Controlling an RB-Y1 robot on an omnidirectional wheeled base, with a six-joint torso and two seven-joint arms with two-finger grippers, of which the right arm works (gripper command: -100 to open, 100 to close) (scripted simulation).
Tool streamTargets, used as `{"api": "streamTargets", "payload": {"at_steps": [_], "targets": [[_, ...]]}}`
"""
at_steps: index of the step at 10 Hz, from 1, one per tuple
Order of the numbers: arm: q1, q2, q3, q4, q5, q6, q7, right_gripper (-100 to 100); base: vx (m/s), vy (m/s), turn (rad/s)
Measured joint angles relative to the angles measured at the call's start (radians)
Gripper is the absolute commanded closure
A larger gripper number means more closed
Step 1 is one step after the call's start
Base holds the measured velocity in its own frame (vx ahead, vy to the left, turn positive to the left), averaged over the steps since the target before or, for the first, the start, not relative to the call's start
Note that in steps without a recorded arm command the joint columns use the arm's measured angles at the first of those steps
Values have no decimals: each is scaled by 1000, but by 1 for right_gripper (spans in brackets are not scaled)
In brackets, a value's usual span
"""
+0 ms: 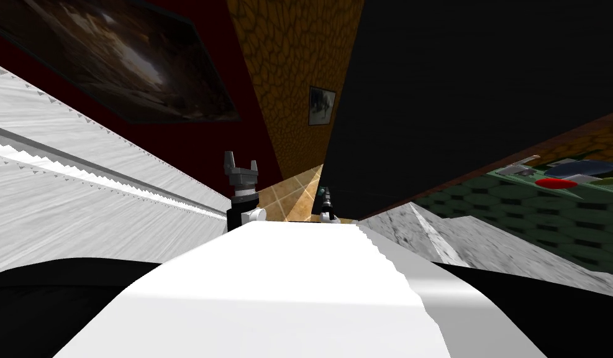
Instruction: Push the door open
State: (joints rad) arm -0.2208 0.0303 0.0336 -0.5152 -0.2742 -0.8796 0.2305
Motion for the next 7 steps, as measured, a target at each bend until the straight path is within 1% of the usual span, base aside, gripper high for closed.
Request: {"api": "streamTargets", "payload": {"at_steps": [2,5,6,7], "targets": [[-1,-4,-2,2,-1,-2,-2,100,-21,-28,-3],[-2,-3,0,2,0,-2,-2,100,-3,-5,4],[-2,-3,0,2,0,-2,-2,-100,-45,-17,56],[1,-12,14,-1,-22,-5,6,-100,-83,-32,82]]}}
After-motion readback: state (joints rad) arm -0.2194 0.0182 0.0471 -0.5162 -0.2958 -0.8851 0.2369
